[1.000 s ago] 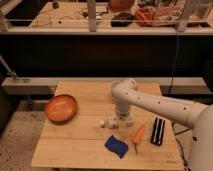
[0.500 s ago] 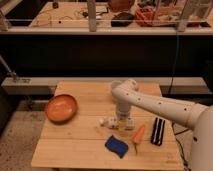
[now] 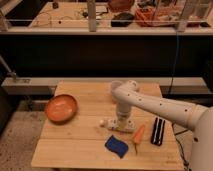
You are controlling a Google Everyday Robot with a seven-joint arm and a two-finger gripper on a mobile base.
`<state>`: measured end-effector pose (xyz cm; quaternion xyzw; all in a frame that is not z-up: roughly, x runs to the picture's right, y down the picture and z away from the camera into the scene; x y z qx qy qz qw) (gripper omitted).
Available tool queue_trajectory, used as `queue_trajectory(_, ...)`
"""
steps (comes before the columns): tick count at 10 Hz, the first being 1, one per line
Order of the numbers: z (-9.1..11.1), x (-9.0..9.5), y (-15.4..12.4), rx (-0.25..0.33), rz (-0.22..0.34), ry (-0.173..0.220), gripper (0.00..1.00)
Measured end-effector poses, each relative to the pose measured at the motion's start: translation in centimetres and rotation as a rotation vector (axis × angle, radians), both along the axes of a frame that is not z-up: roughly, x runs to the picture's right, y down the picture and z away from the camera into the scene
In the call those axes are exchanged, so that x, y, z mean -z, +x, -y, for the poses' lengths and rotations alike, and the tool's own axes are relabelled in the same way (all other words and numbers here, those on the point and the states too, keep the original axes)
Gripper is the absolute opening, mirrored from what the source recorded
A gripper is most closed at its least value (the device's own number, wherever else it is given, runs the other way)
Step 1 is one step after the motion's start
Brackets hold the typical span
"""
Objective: Stand the bottle upright
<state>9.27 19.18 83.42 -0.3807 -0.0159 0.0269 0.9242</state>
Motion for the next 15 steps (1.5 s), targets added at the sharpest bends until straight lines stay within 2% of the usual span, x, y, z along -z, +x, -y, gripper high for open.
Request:
queue_trajectory(2,0.1,0.1,0.1,-0.002,-0.003,0.004,0.47)
queue_trajectory(3,0.3,0.1,0.2,-0.005,-0.007,0.011,0.32)
queue_trajectory(5,0.5,0.2,0.4,-0.008,-0.011,0.019,0.20)
queue_trajectory(6,0.5,0.2,0.5,-0.012,-0.012,0.018,0.20)
queue_trajectory(8,0.7,0.3,0.5,-0.014,-0.010,0.020,0.33)
queue_trajectory(9,0.7,0.3,0.6,-0.014,-0.011,0.021,0.35)
queue_trajectory(12,1.1,0.6,0.8,-0.018,-0.014,0.036,0.24)
queue_trajectory(14,1.1,0.5,0.8,-0.020,-0.017,0.038,0.31)
queue_trajectory(15,1.1,0.4,0.7,-0.020,-0.017,0.040,0.31)
